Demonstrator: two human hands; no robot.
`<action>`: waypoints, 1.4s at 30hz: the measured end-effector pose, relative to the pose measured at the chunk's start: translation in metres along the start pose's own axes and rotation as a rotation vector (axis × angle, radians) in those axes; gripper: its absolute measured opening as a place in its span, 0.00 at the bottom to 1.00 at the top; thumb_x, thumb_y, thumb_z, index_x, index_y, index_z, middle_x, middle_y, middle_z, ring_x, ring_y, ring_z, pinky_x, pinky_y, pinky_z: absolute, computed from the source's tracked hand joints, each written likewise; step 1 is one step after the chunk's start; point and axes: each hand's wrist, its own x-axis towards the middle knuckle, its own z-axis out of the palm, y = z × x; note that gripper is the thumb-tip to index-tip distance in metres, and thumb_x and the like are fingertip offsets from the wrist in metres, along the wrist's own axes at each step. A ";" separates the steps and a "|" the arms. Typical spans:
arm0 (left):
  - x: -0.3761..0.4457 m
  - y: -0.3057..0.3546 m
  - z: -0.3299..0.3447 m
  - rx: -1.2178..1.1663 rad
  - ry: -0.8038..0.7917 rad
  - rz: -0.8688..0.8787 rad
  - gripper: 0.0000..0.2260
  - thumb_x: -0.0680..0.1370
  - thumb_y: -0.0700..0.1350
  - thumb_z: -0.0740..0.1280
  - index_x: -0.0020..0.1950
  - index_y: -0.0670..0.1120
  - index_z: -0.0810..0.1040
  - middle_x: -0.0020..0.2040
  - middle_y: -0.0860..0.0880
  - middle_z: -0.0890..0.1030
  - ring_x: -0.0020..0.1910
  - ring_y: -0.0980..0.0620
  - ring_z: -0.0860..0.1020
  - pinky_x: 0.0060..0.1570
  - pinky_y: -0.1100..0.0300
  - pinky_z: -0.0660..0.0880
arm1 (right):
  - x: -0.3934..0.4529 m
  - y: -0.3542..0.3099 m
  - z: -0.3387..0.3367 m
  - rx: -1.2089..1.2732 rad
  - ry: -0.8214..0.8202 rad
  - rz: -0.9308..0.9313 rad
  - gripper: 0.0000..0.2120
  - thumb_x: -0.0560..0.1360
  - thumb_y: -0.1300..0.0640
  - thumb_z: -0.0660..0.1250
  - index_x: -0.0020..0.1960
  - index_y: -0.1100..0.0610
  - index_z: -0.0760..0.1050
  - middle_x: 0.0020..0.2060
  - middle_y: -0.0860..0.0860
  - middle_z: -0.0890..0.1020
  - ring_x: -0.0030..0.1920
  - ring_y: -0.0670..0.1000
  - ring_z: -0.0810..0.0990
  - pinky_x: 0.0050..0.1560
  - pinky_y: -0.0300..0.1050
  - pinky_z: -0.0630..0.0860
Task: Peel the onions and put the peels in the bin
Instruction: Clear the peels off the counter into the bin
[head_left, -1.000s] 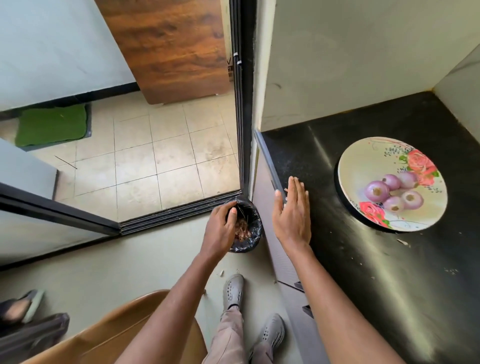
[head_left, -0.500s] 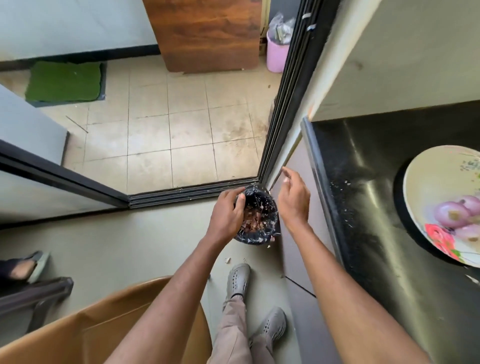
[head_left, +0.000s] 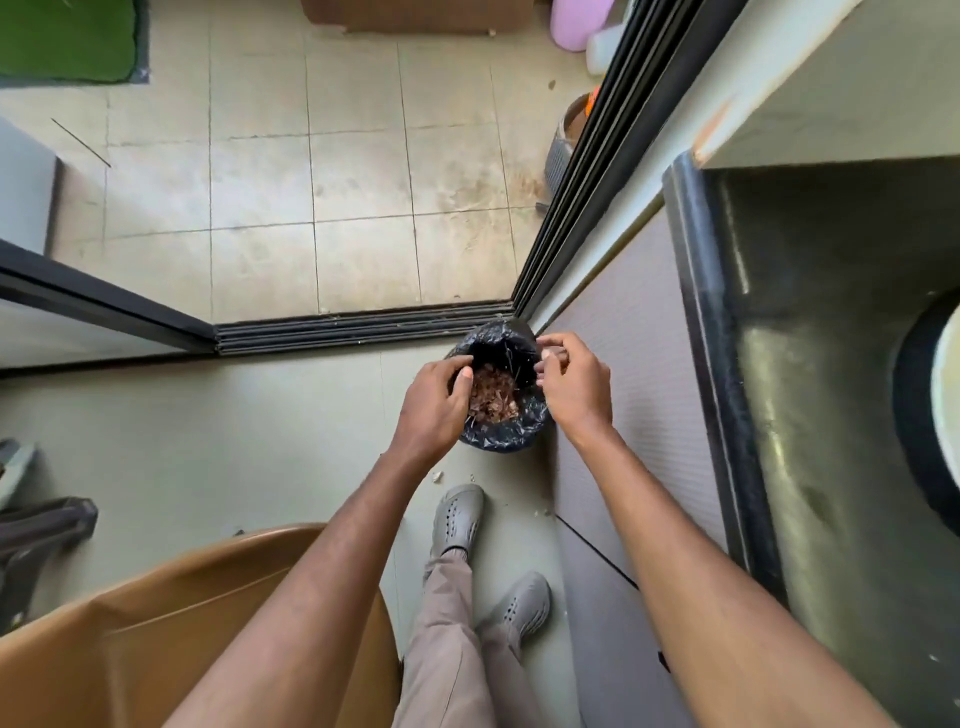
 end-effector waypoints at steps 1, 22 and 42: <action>0.002 -0.006 0.004 0.003 -0.014 -0.013 0.16 0.86 0.47 0.59 0.71 0.45 0.77 0.67 0.43 0.78 0.68 0.47 0.74 0.69 0.52 0.69 | 0.000 0.005 0.006 -0.056 -0.066 0.003 0.13 0.79 0.65 0.65 0.57 0.51 0.80 0.50 0.49 0.84 0.52 0.50 0.83 0.59 0.48 0.80; 0.095 -0.110 0.084 0.315 -0.228 0.004 0.20 0.84 0.47 0.60 0.76 0.45 0.71 0.73 0.43 0.71 0.72 0.45 0.71 0.74 0.52 0.65 | 0.053 0.098 0.103 -0.328 -0.313 -0.038 0.26 0.76 0.67 0.68 0.71 0.49 0.73 0.74 0.54 0.72 0.72 0.55 0.72 0.72 0.48 0.70; 0.032 -0.264 0.112 0.150 -0.062 -0.328 0.19 0.79 0.44 0.70 0.70 0.48 0.76 0.67 0.43 0.77 0.63 0.45 0.78 0.65 0.54 0.72 | -0.012 0.182 0.212 -0.404 -0.531 -0.205 0.13 0.77 0.59 0.69 0.61 0.52 0.78 0.55 0.49 0.78 0.53 0.49 0.78 0.59 0.48 0.77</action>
